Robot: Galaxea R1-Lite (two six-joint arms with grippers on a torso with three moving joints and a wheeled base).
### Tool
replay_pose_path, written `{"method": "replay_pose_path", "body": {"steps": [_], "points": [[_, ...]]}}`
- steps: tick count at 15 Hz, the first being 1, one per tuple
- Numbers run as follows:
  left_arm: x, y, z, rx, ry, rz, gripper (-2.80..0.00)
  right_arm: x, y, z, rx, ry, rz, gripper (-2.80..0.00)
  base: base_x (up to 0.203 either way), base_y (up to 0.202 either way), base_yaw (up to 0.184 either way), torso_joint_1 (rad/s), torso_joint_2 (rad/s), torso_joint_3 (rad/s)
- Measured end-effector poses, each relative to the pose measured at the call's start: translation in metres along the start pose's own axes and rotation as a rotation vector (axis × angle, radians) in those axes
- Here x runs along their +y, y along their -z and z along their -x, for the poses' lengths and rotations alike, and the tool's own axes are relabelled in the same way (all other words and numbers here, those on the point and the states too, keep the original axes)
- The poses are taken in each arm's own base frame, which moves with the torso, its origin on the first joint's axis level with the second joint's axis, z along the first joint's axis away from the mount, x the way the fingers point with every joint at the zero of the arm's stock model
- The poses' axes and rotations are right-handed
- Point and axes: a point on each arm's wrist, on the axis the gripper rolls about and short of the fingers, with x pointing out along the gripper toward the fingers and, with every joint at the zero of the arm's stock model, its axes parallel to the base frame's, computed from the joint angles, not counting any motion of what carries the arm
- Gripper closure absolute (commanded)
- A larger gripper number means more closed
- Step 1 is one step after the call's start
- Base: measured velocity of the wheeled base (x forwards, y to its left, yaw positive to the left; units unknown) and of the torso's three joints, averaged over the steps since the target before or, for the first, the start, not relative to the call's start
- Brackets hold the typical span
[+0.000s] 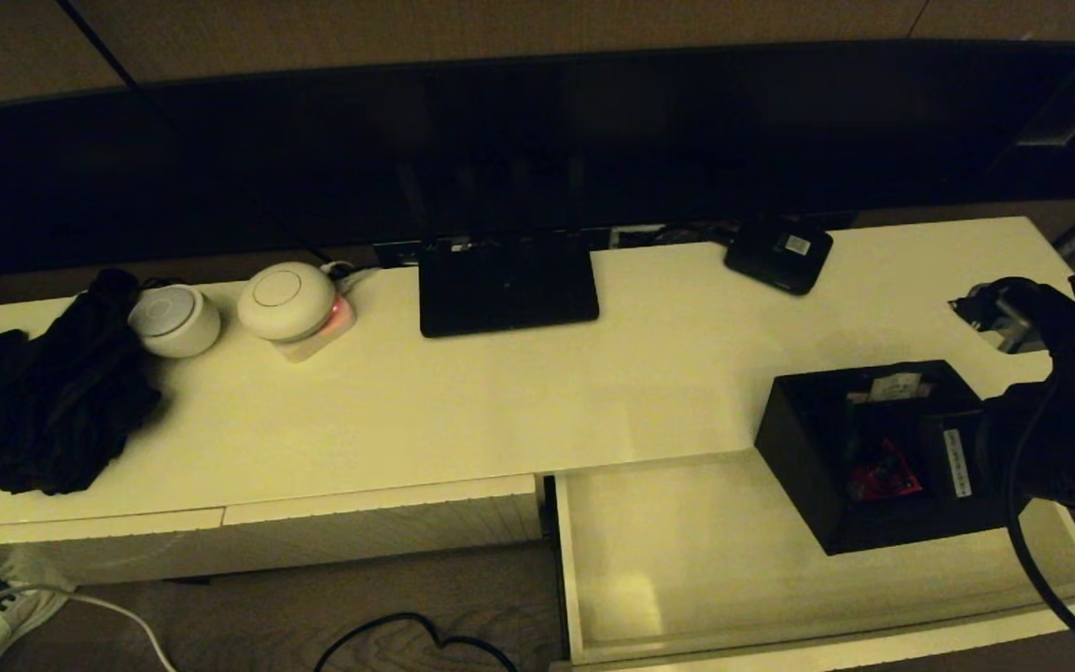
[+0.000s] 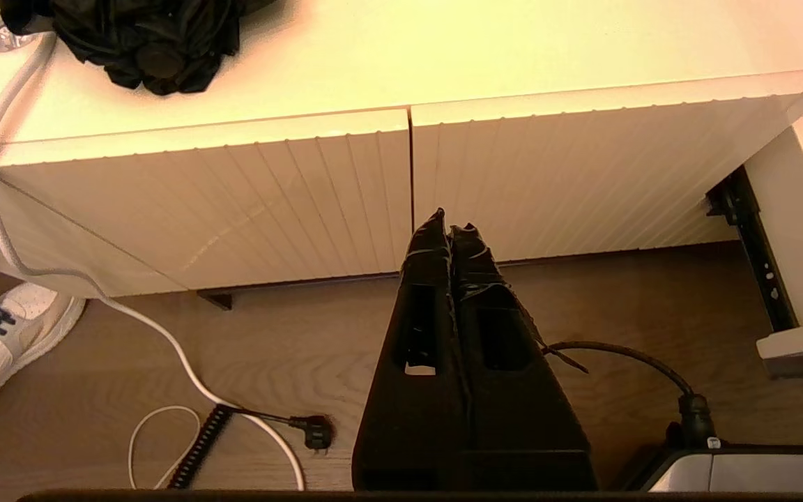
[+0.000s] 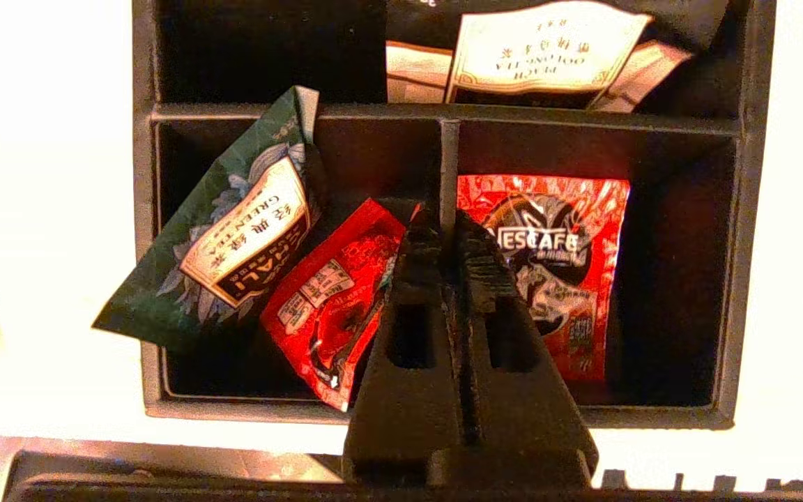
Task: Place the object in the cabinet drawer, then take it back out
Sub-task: Take the storage box out of the drawer and put it on the table
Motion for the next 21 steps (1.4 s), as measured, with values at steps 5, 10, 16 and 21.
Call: {"method": "replay_pose_path", "body": {"steps": [5,10,16,21], "points": [[0.000,0.000,0.000,0.000,0.000,0.000,0.00,-0.002,0.000,0.008,-0.022,0.000,0.017,0.00,0.000,0.000,0.000,0.000,0.00,0.000],[0.000,0.000,0.000,0.000,0.000,0.000,0.00,-0.004,-0.007,0.008,-0.047,0.010,0.008,0.00,0.000,0.000,0.000,0.000,0.00,0.000],[0.000,0.000,0.000,0.000,-0.001,0.000,0.00,-0.002,-0.033,-0.017,-0.084,0.037,-0.022,0.00,0.000,0.000,0.000,0.000,0.00,0.000],[0.000,0.000,0.000,0.000,0.000,0.000,0.00,0.005,-0.053,-0.041,-0.136,0.039,-0.030,0.00,0.000,0.000,0.000,0.000,0.00,0.000]]}}
